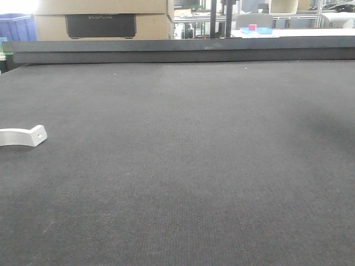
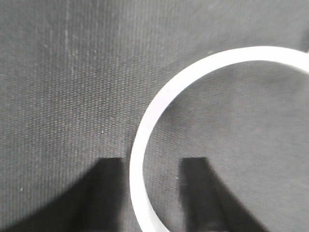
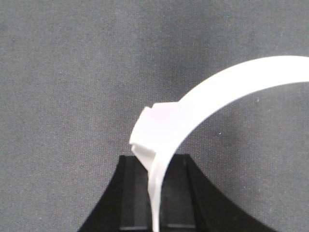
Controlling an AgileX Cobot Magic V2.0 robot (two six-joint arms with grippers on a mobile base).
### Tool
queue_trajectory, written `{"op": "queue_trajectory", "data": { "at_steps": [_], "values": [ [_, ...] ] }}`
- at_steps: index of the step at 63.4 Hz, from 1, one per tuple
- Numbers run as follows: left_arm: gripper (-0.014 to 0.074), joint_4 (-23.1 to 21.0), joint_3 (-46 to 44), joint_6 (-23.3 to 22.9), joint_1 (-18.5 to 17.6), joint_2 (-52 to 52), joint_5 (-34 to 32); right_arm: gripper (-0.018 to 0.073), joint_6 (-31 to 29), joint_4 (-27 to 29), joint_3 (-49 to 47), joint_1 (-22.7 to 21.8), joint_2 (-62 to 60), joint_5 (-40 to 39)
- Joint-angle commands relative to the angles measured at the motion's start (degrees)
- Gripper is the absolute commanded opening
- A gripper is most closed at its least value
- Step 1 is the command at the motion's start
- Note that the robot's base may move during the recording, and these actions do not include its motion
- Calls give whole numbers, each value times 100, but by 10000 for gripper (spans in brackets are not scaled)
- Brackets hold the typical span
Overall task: Grab PVC pipe and place in blue bin
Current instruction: 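Close the left gripper on the curved body of the pipe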
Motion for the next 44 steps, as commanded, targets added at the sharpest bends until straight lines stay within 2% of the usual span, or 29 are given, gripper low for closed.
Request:
{"op": "queue_trajectory", "data": {
  "at_steps": [1, 8, 34, 44],
  "values": [
    [265, 54, -29, 0, 22, 144, -18, -169, -51, -4, -44, 11, -51, -68],
    [265, 208, -29, 0, 22, 350, -18, -169, -51, -4, -44, 11, -51, -68],
    [265, 210, -29, 0, 22, 765, -31, -169, -51, -4, -44, 11, -51, -68],
    [228, 210, -29, 0, 22, 763, -58, -169, -51, -4, -44, 11, -51, -68]
  ]
}}
